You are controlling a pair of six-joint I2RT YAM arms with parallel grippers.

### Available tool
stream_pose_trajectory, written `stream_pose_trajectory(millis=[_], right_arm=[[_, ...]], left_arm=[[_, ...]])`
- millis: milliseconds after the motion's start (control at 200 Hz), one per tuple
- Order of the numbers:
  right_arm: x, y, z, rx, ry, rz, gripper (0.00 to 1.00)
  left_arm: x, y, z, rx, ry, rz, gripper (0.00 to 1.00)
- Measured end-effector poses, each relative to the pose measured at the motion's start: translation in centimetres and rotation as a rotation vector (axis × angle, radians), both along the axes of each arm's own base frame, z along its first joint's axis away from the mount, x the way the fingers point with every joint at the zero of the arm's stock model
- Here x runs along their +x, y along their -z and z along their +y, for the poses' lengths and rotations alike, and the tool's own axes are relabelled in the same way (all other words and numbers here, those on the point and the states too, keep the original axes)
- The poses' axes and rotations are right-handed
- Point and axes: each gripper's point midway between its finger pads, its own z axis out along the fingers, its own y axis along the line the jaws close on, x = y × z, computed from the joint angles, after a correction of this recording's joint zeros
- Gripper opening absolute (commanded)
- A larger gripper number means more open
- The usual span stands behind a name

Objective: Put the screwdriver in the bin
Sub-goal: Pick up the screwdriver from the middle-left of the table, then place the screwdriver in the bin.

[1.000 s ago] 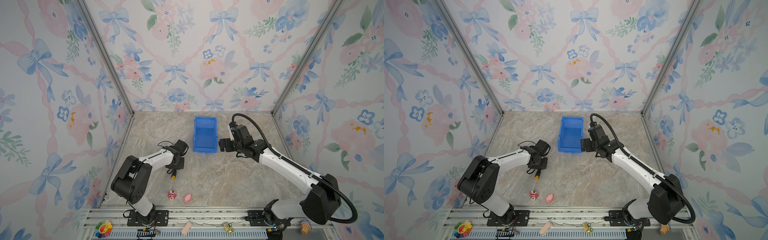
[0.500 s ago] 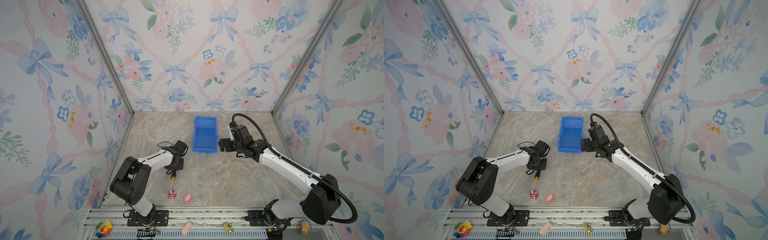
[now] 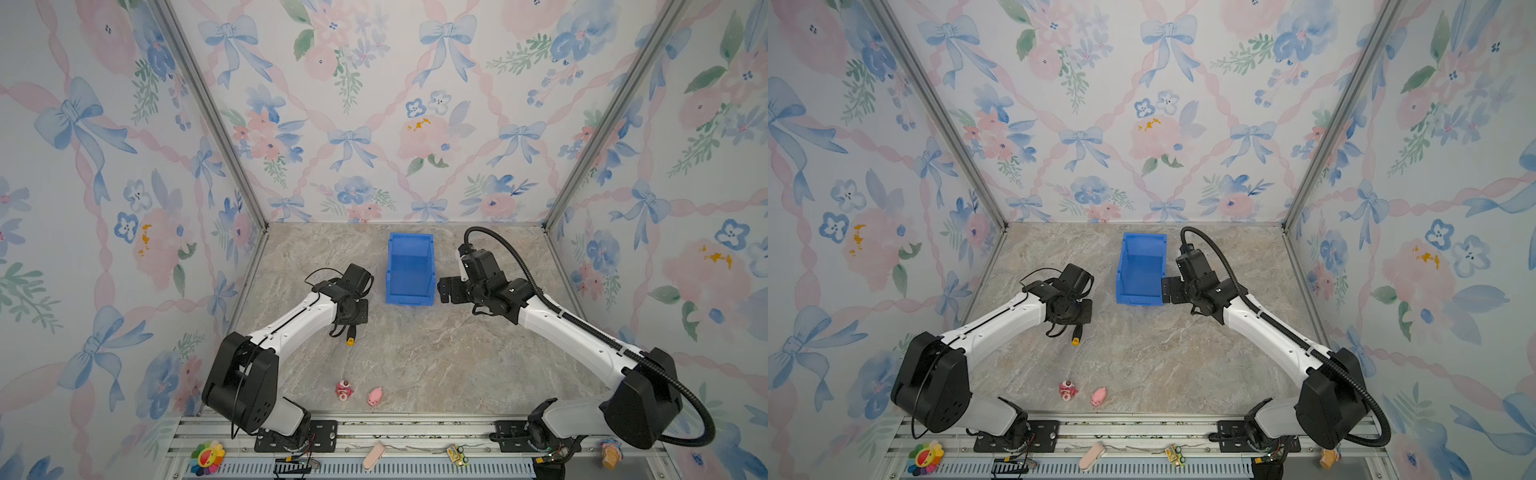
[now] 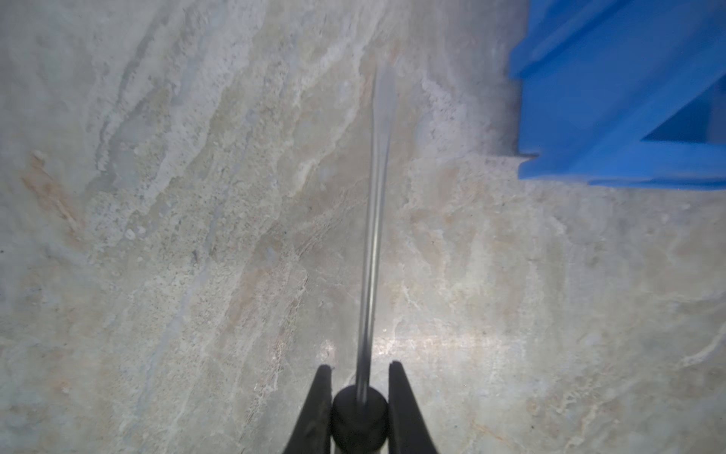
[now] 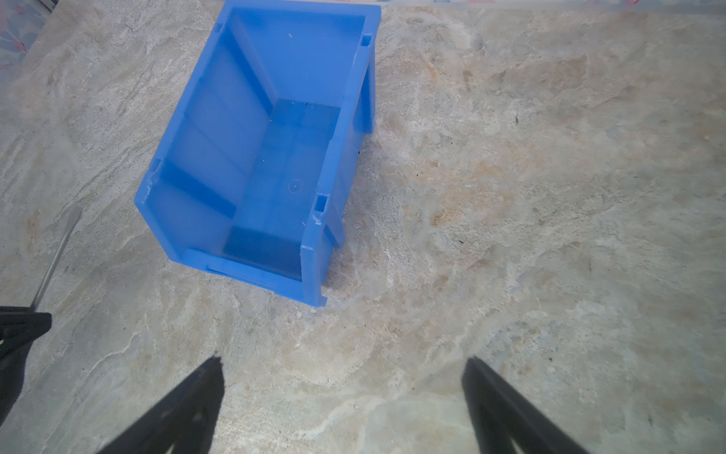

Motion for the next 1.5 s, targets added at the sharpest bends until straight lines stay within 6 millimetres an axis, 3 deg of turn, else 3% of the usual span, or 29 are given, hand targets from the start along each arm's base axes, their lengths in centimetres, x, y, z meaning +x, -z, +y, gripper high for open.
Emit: stream_pose_trajectory(millis=[280, 440, 695, 850, 1050, 1500], right_arm=[[0.6, -0.3, -1.1, 0.012, 0.037, -0.003, 0.97], [0.8, -0.6, -2.2, 0.029, 0.071, -0.013, 0.97], [0.6, -0.6, -2.9, 0.030, 0.085, -0.015, 0.97], [0.5, -0.7, -3.3, 0.034, 0.094, -0.020, 0.97], [0.5, -0.8, -3.7, 0.042, 0.101, -0.020, 0.97], [0.6, -1.0, -4.3, 0.055, 0.112, -0.021, 0.97]], left_arm=[[4.6, -9.0, -4.8, -0.154, 0.034, -0.197, 0.00], [6.6, -11.2, -9.0, -0.214, 0.085, -0.240, 0.00], [10.0, -9.2, -15.5, -0.236, 0.133, -0.211, 0.00], [11.8, -7.4, -17.9, -0.230, 0.129, -0.202, 0.00], [14.1, -5.2, -18.5, -0.188, 0.079, -0.210, 0.00], [16.8, 0.7, -17.9, -0.089, 0.017, -0.174, 0.00]])
